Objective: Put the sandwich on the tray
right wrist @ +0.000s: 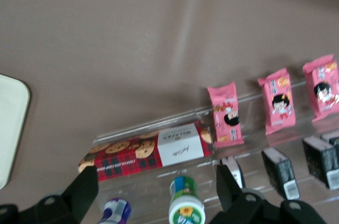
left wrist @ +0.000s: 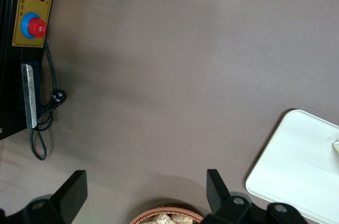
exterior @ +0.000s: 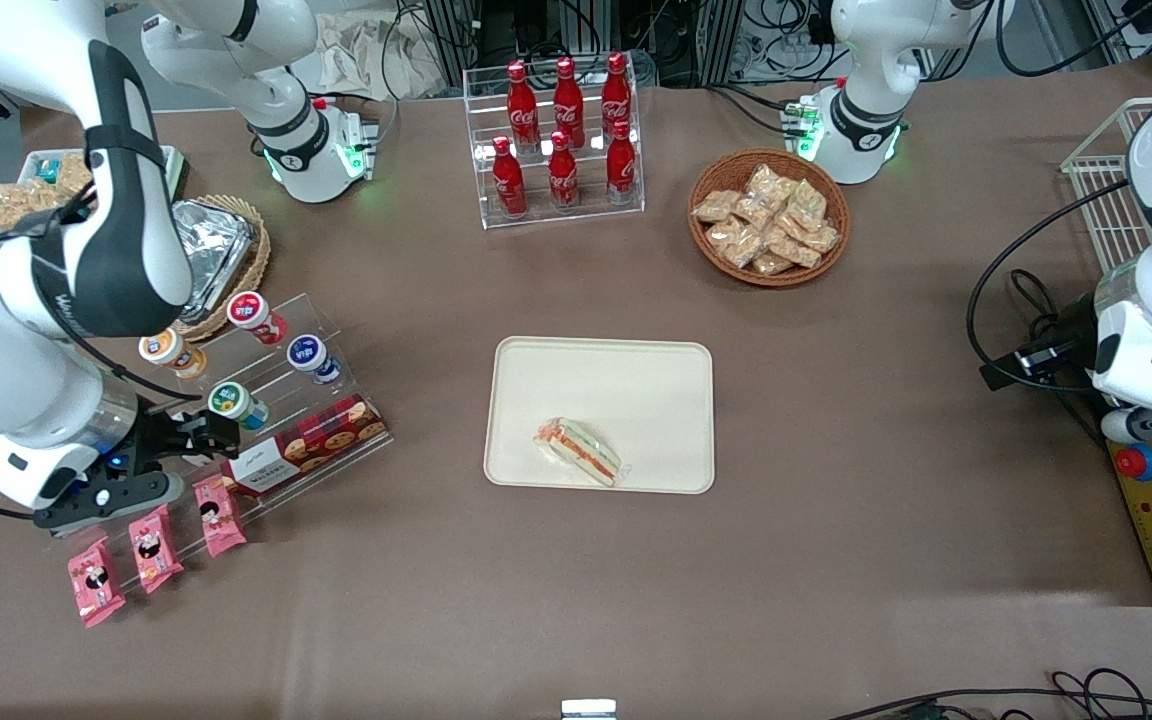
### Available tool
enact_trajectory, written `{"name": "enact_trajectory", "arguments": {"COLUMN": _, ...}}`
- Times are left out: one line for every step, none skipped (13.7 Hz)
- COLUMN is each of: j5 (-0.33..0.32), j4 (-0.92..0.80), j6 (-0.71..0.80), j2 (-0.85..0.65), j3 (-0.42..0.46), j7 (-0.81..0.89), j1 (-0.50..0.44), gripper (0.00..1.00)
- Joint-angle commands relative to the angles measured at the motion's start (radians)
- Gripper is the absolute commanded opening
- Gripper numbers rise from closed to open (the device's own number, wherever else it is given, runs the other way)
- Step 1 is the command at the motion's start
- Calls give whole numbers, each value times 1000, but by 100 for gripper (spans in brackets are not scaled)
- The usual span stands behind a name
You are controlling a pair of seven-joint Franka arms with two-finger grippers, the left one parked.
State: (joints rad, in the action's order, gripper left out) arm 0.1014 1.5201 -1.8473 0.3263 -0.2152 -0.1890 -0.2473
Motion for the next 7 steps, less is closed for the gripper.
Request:
{"name": "enact_trajectory", "arguments": {"j5": 127, "j4": -69, "j6": 153, "j2": -29, "j3": -1, "j7": 81, "j1": 83, "gripper": 99}}
{"name": "enact_trajectory", "arguments": {"j5": 135, "j4": -102, "j6": 211, "j2": -26, "j3": 3, "j7": 110, "j1": 118, "gripper": 99}}
{"name": "enact_trajectory", "arguments": {"j5": 126, "j4": -124, "j6": 239, "j2": -26, "j3": -3, "j7": 121, "j1": 120, "gripper": 99}}
{"name": "enact_trajectory", "arguments": {"j5": 117, "j4": -129, "j6": 261, "j2": -27, "j3": -7, "j7": 125, "j1": 121, "gripper": 99}}
{"name": "enact_trajectory", "arguments": {"j5": 106, "j4": -130, "j6": 279, "j2": -30, "j3": -18, "j7": 126, "j1": 123, "gripper": 99}}
{"name": "enact_trajectory", "arguments": {"j5": 87, "j4": -141, "j6": 295, "j2": -33, "j3": -23, "j7": 132, "j1": 123, "gripper": 99}}
{"name": "enact_trajectory", "arguments": {"j5": 61, "j4": -150, "j6": 316, "j2": -35, "j3": -23, "j7": 135, "j1": 123, "gripper": 99}}
